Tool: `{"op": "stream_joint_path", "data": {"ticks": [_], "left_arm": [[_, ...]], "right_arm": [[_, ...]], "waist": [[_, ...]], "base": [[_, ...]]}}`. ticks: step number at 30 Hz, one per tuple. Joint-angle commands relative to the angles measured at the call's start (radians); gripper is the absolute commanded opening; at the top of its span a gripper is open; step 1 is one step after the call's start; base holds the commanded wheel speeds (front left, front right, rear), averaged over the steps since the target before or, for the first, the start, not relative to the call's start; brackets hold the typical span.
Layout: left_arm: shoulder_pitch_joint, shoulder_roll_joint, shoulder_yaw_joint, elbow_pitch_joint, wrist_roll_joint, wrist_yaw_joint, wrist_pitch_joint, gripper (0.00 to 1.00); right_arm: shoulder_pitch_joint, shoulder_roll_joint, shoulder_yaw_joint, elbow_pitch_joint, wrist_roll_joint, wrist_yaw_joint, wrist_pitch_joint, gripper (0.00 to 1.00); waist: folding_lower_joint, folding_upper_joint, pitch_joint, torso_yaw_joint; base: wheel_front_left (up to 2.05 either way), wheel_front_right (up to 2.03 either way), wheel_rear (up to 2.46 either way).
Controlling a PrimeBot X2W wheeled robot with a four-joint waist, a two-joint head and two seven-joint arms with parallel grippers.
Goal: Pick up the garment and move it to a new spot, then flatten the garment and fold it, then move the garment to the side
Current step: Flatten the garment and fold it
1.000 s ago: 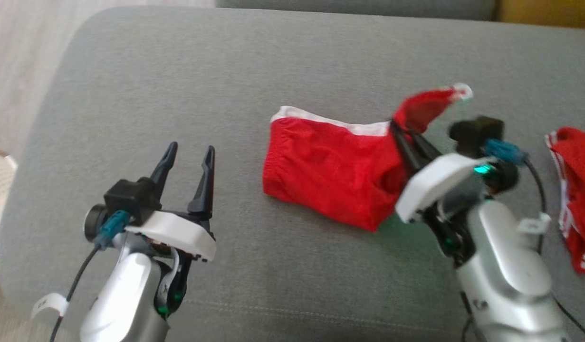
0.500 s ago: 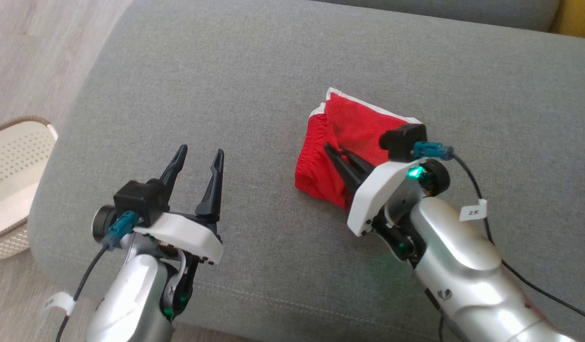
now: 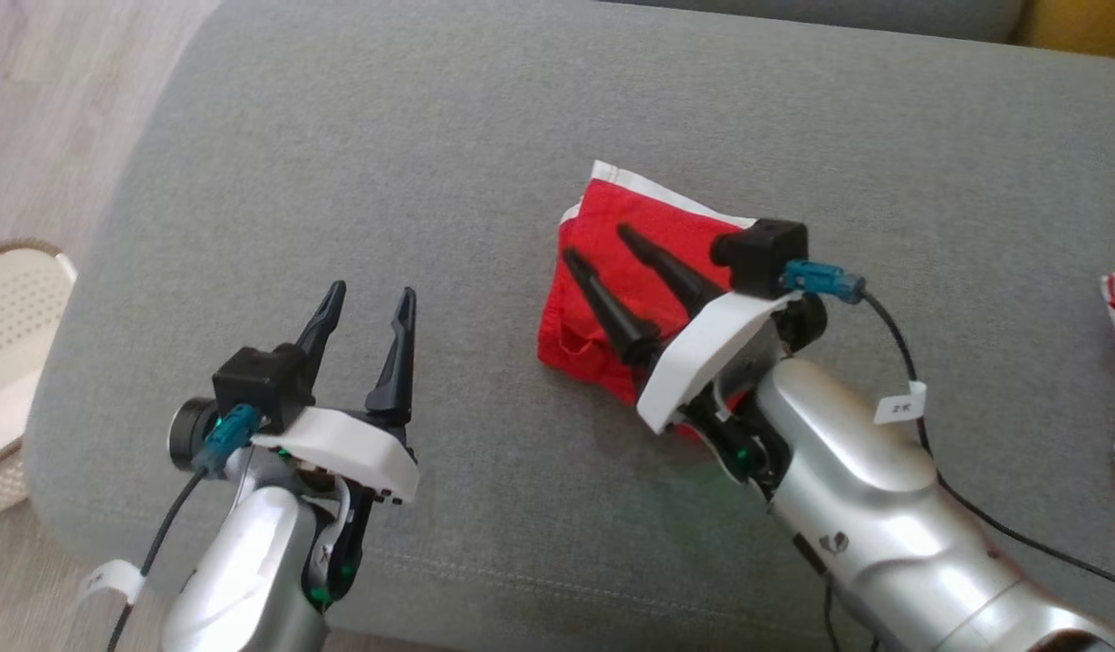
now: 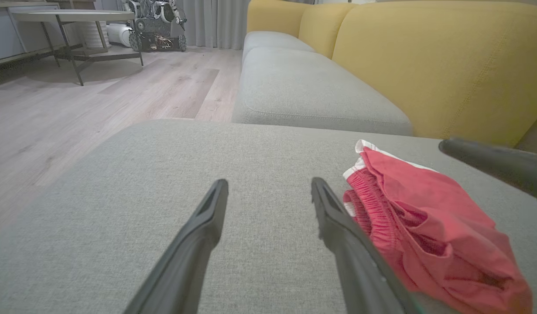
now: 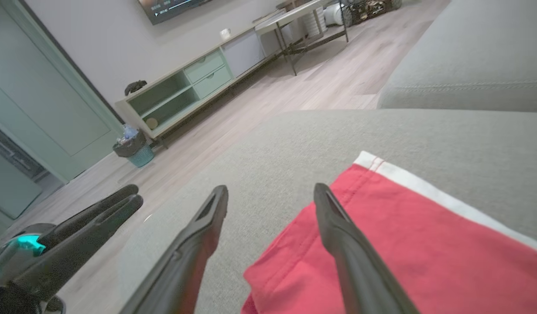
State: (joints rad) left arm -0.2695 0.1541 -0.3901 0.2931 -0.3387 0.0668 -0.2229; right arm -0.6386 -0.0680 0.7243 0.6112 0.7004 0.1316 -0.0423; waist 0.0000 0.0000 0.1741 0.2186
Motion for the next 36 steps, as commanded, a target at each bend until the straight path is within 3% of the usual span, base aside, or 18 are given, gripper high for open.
{"op": "stream_joint_path", "data": {"ticks": [1,5,11,16,22,36], "left_arm": [[-0.035,0.024,0.037,-0.029,-0.002,0.007,-0.009,1.0],[-0.026,0.032,0.042,-0.032,-0.006,0.014,-0.011,1.0],[-0.008,0.052,0.051,-0.05,-0.008,0.025,-0.009,1.0],[0.006,0.071,0.053,-0.07,-0.007,0.033,0.0,1.0],[0.029,0.096,0.055,-0.101,-0.002,0.042,0.012,1.0],[0.135,0.164,0.061,-0.196,-0.005,0.066,0.059,1.0]], "right_arm": [[-0.032,0.018,-0.018,-0.034,-0.017,-0.001,-0.031,1.0],[-0.025,0.018,-0.115,-0.035,-0.087,-0.001,-0.077,1.0],[0.049,0.002,-0.339,-0.078,-0.261,-0.001,-0.079,1.0],[0.176,-0.025,-0.519,-0.207,-0.388,-0.001,-0.028,1.0],[0.323,-0.023,-0.658,-0.379,-0.481,-0.001,0.043,1.0],[0.591,0.013,-0.751,-0.664,-0.538,-0.001,0.17,1.0]], "waist": [[0.0,0.0,-0.008,-0.014],[0.0,0.0,-0.021,-0.038],[0.0,0.0,-0.034,-0.076],[0.0,0.0,-0.044,-0.102],[0.0,0.0,-0.059,-0.126],[0.0,0.0,-0.134,-0.166]], "base": [[0.0,0.0,0.0],[0.0,0.0,0.0],[0.0,0.0,0.0],[0.0,0.0,0.0],[0.0,0.0,0.0],[0.0,0.0,0.0]]}}
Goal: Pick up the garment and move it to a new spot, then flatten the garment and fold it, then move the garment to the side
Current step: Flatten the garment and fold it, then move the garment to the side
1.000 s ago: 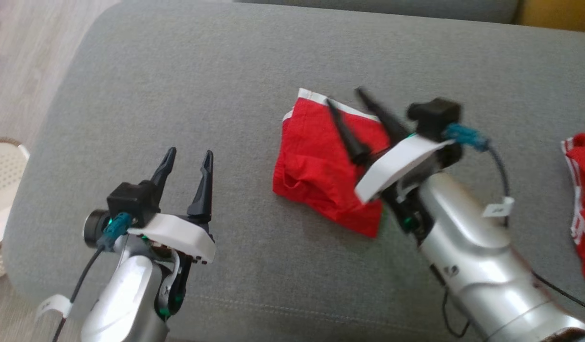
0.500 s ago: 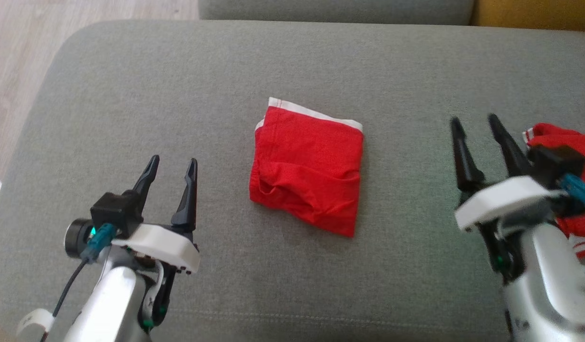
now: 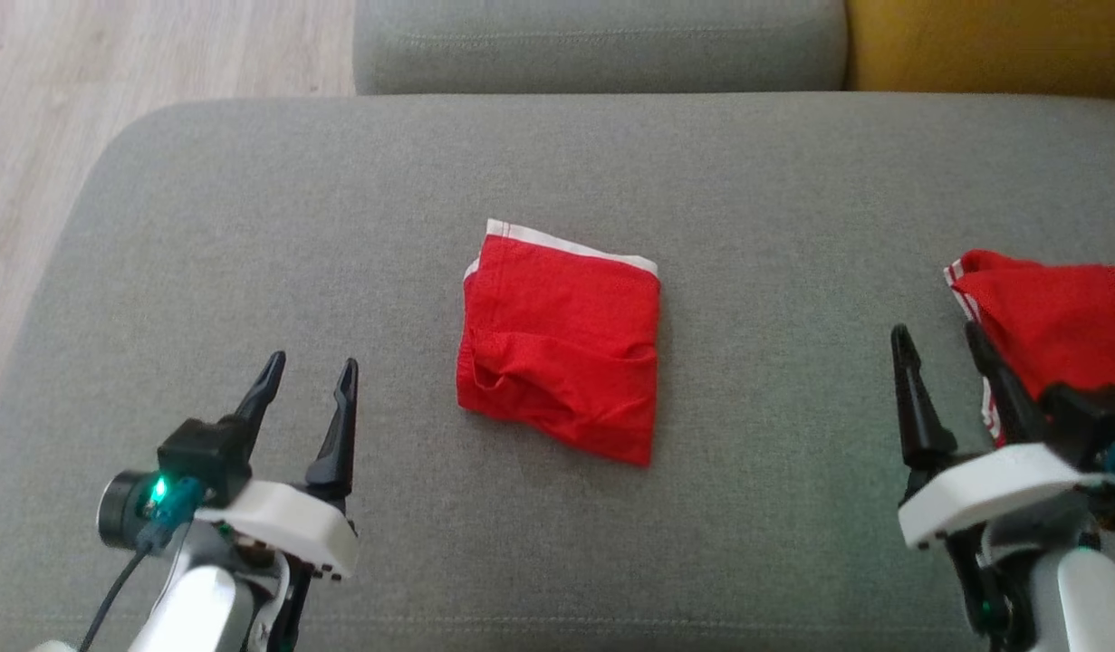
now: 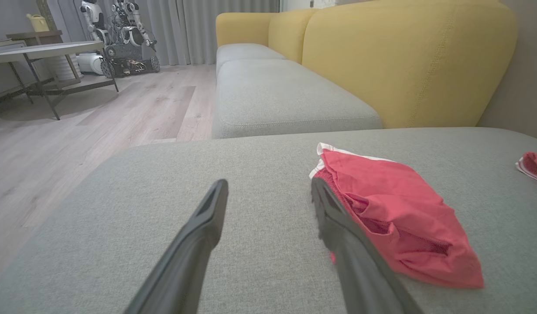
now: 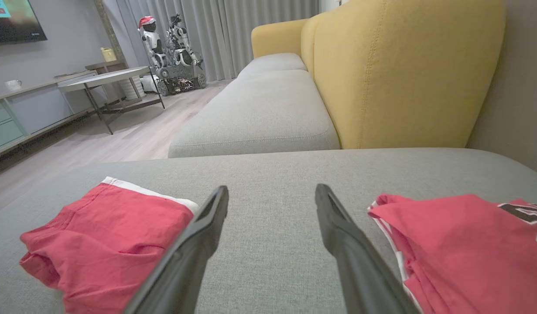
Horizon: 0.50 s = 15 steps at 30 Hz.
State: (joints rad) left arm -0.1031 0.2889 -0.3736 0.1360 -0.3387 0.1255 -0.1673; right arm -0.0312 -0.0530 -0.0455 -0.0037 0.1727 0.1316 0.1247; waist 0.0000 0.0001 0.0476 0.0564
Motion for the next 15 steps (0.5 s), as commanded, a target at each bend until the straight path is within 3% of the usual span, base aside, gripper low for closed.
{"op": "stream_joint_path", "data": {"ticks": [1,15], "left_arm": [[-0.025,0.031,0.045,-0.044,-0.007,0.01,0.006,1.0],[0.046,0.052,0.063,-0.102,-0.025,0.05,0.029,1.0]], "right_arm": [[-0.004,-0.001,0.018,-0.062,-0.011,-0.001,0.006,1.0],[0.096,0.003,0.006,-0.146,0.017,-0.001,0.028,1.0]], "waist": [[0.0,-0.0001,-0.013,-0.005],[0.0,-0.0001,-0.06,-0.017]], "base": [[0.0,0.0,0.0],[0.0,0.0,0.0]]}}
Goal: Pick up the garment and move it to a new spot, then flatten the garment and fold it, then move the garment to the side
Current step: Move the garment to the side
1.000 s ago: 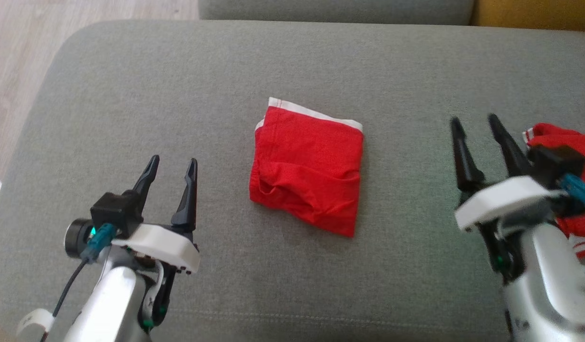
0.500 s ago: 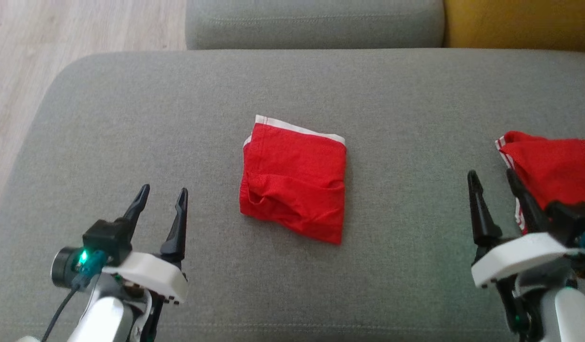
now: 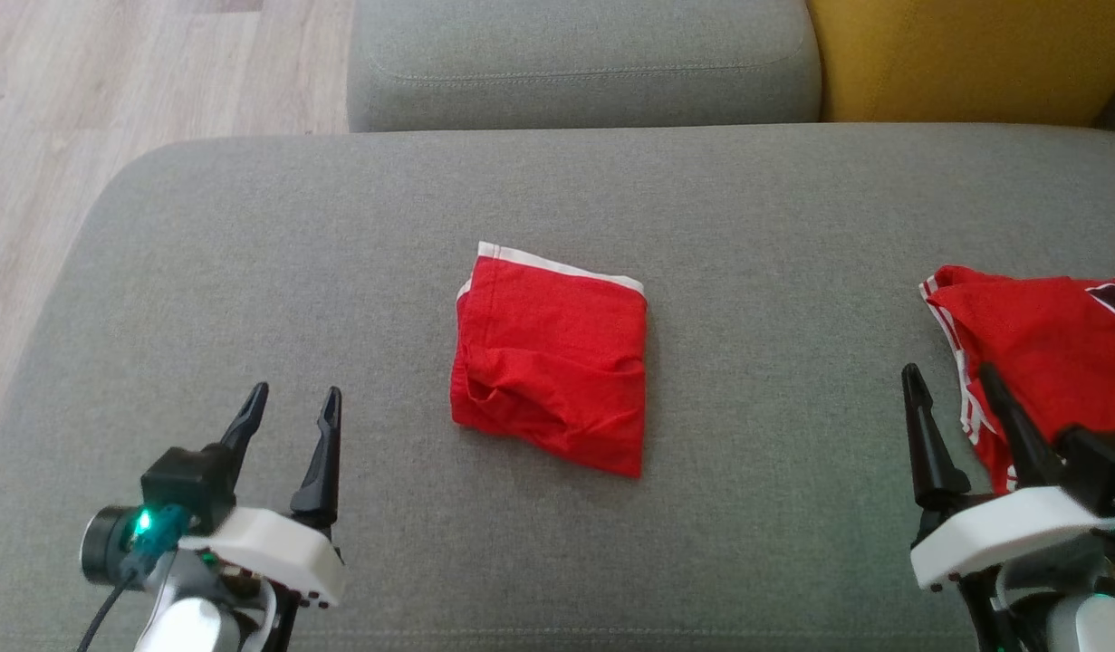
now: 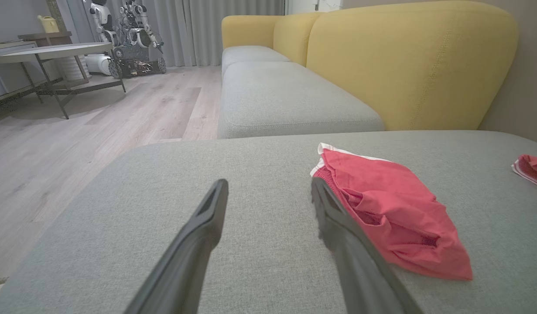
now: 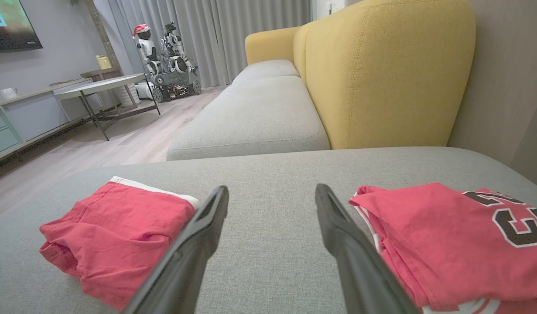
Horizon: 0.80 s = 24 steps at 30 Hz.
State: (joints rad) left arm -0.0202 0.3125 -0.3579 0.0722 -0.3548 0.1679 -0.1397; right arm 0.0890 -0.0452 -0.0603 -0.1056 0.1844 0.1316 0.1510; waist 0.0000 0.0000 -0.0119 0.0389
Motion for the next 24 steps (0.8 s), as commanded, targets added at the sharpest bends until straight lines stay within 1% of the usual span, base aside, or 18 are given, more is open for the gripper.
{"op": "stream_joint_path", "data": {"ticks": [1,24], "left_arm": [[-0.035,0.029,0.048,-0.04,-0.01,0.009,0.003,1.0],[-0.04,0.035,0.04,-0.047,-0.023,0.022,0.005,1.0]], "right_arm": [[-0.023,-0.005,0.021,-0.046,0.006,-0.001,0.002,1.0],[-0.036,-0.005,0.017,-0.028,0.014,-0.001,0.002,1.0]], "waist": [[0.0,0.0,-0.001,0.001],[0.0,0.0,0.005,0.015]], "base": [[0.0,0.0,0.0],[0.0,0.0,0.0]]}}
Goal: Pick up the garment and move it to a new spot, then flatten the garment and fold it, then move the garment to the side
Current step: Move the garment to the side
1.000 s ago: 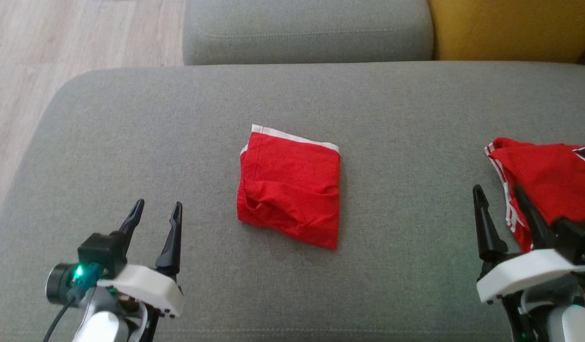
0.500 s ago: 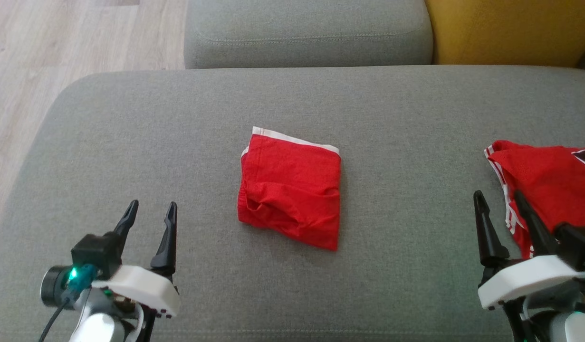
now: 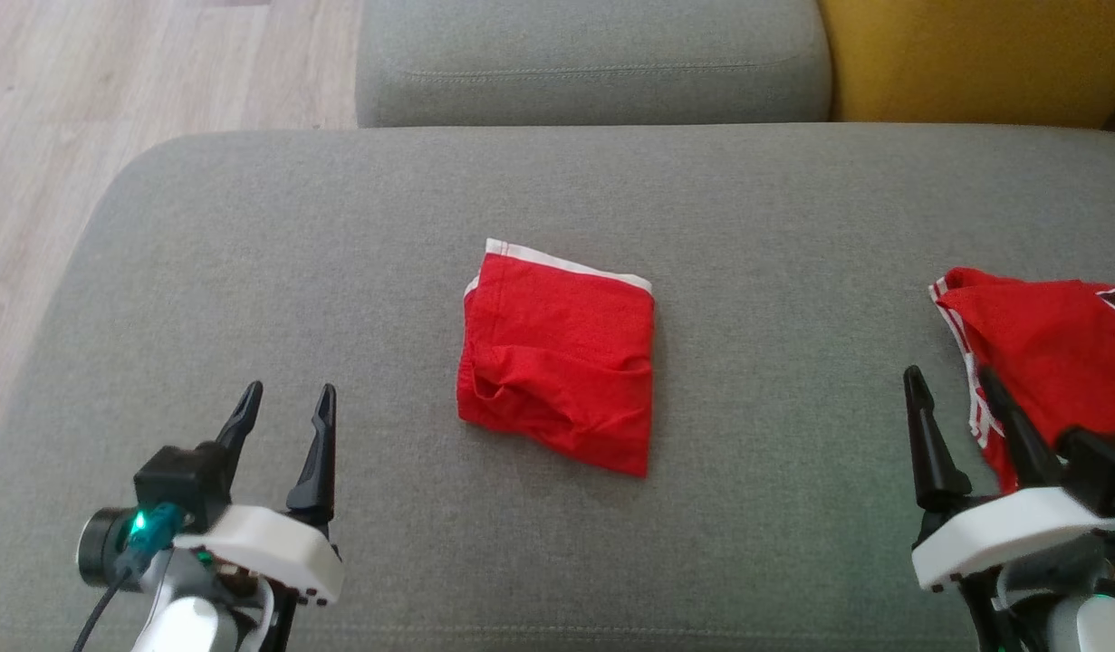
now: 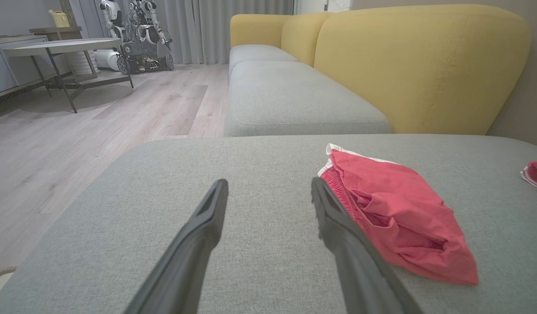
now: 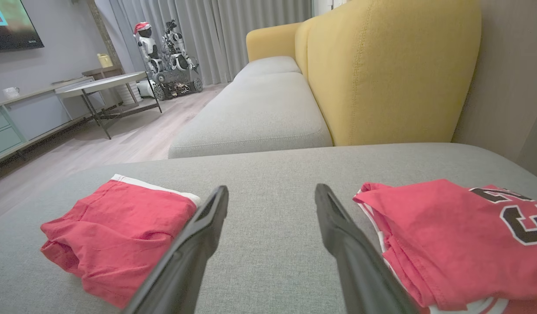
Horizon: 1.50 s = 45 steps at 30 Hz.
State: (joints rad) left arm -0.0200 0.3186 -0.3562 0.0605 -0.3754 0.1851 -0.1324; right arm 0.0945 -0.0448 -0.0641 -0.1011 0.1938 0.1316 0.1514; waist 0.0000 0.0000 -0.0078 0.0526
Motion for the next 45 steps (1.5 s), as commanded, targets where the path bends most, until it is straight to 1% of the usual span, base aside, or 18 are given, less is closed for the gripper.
{"op": "stream_joint_path", "data": {"ticks": [1,5,10,15,22,24,28,34,35,36,41,45], "left_arm": [[-0.043,0.029,0.038,-0.036,-0.002,0.005,-0.002,1.0],[-0.063,0.026,0.036,-0.04,-0.006,0.002,-0.006,1.0],[-0.097,0.023,0.034,-0.042,-0.005,-0.006,-0.019,1.0],[-0.144,0.016,0.024,-0.032,-0.001,-0.021,-0.042,1.0],[-0.206,-0.015,0.003,0.002,-0.002,-0.046,-0.075,1.0],[-0.215,-0.021,0.001,0.017,-0.003,-0.051,-0.084,1.0],[-0.224,-0.027,0.001,0.037,-0.005,-0.054,-0.097,1.0],[-0.231,-0.027,0.003,0.054,-0.005,-0.057,-0.105,1.0],[-0.233,-0.026,0.002,0.056,-0.004,-0.057,-0.106,1.0],[-0.234,-0.025,0.002,0.058,-0.005,-0.057,-0.106,1.0],[-0.236,-0.02,0.003,0.056,-0.003,-0.055,-0.109,1.0],[-0.23,-0.012,0.004,0.046,-0.004,-0.052,-0.108,1.0]], "right_arm": [[-0.047,-0.006,0.02,-0.026,0.003,-0.001,0.002,1.0],[-0.088,-0.006,0.017,0.014,-0.002,-0.001,0.005,1.0],[-0.199,-0.005,0.074,0.119,0.003,-0.001,-0.004,1.0],[-0.339,-0.005,0.168,0.295,-0.016,-0.001,-0.025,1.0],[-0.477,-0.005,0.288,0.582,0.047,-0.001,-0.079,1.0],[-0.49,-0.005,0.312,0.656,0.06,-0.001,-0.08,1.0],[-0.501,-0.005,0.349,0.766,0.1,-0.001,-0.072,1.0],[-0.507,-0.005,0.41,0.81,0.173,-0.001,-0.074,1.0],[-0.509,-0.005,0.423,0.812,0.183,-0.001,-0.075,0.46],[-0.512,-0.005,0.434,0.811,0.194,-0.001,-0.08,0.0],[-0.541,-0.005,0.456,0.803,0.207,-0.001,-0.104,0.0],[-0.555,-0.005,0.449,0.779,0.173,-0.001,-0.108,0.0]], "waist": [[0.0,0.0,0.003,0.004],[0.0,0.0,0.024,0.029],[0.0,0.0,0.072,0.072],[0.0,0.0,0.131,0.123],[0.0,0.0,0.191,0.184],[0.0,0.0,0.198,0.191],[0.0,0.0,0.207,0.192],[0.0,0.0,0.208,0.172],[0.0,0.0,0.207,0.166],[0.0,0.0,0.206,0.161],[0.0,0.0,0.202,0.124],[0.0,0.0,0.2,0.083]], "base": [[0.0,0.0,0.0],[0.0,0.0,0.0],[0.0,0.0,0.0],[0.0,0.0,0.0],[0.0,0.0,0.0],[0.0,0.0,0.0],[0.0,0.0,0.0],[0.0,0.0,0.0],[0.0,0.0,0.0],[0.0,0.0,0.0],[0.0,0.0,0.0],[0.0,0.0,0.0]]}}
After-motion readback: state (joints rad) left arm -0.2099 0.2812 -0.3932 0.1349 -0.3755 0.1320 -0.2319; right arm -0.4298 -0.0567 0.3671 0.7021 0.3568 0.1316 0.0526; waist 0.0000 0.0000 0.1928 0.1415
